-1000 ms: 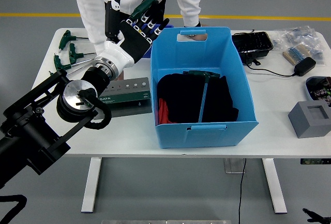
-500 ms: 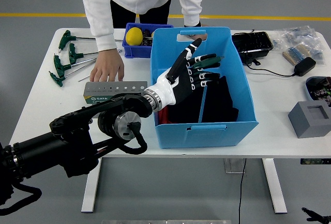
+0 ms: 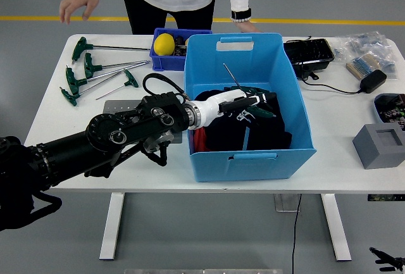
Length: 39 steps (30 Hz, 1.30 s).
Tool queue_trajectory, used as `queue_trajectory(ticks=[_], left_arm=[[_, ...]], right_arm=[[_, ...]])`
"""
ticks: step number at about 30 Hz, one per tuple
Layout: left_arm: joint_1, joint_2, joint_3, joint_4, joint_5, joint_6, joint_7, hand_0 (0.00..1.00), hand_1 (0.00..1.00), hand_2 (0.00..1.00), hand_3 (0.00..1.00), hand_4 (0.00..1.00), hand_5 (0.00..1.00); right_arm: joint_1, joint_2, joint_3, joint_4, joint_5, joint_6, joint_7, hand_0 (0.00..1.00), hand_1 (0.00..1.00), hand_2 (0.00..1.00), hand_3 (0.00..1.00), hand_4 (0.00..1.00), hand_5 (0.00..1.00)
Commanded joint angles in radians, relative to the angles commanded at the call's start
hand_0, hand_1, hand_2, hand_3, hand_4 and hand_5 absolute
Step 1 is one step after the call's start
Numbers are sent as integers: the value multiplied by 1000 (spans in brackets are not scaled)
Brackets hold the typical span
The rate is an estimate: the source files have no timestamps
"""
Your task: Lift tool from toolbox,place it in box,lift tool from toolbox,place it in box
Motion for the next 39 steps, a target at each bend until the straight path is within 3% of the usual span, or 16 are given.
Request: queue_trajectory(ticks=[4, 9, 10, 13, 15, 16, 21, 22, 25, 32, 39], left_arm=[[-29, 0, -8, 51, 84, 17, -12, 570, 609, 722, 771, 868, 981], [-40, 0, 3, 65, 193, 38, -19, 570, 609, 722, 771, 868, 981], [-40, 0, 8, 70, 226, 44, -20, 611, 635, 789, 797, 863, 975], [-41, 0, 23, 84, 325, 59, -27, 611, 635, 789, 797, 863, 975], [-41, 0, 33, 85, 388, 76, -34, 611, 635, 789, 797, 863, 975], [-40, 0, 39, 83, 430, 87, -40, 655, 690, 862, 805, 866, 998], [-35, 0, 50, 76, 613, 119, -40, 655, 690, 862, 805, 866, 998], [-31, 0, 48, 72, 645, 125, -42, 683, 724, 923, 828, 878, 998], [-22, 0, 32, 46, 723, 141, -49, 683, 724, 923, 828, 878, 998], [28, 0, -79, -35, 930, 162, -71, 696, 735, 934, 839, 880, 998], [105, 9, -270, -161, 1091, 211, -172, 686, 733, 902, 822, 881, 988]], right_arm=[[0, -1, 0, 1, -2, 1, 0, 623, 606, 661, 547, 784, 654], [-4, -1, 4, 1, -10, 2, -2, 623, 606, 661, 547, 784, 654], [-5, -1, 6, 1, -13, 2, -3, 623, 606, 660, 546, 784, 654], [-5, -1, 9, 1, -21, 3, -5, 623, 606, 660, 546, 784, 654], [-4, -1, 9, 2, -23, 4, -5, 623, 606, 660, 546, 784, 654], [-4, -2, 8, 2, -22, 4, -5, 623, 605, 660, 546, 784, 653], [-3, -2, 6, 2, -19, 3, -3, 623, 605, 660, 546, 784, 653], [-2, -2, 5, 2, -17, 3, -3, 623, 606, 660, 546, 784, 653], [-2, -2, 3, 2, -11, 2, -1, 623, 606, 660, 546, 784, 653], [-6, 0, -4, 1, 6, 1, 2, 623, 605, 660, 545, 783, 654], [-15, 2, -12, -2, 27, -1, 7, 622, 603, 660, 545, 783, 652]])
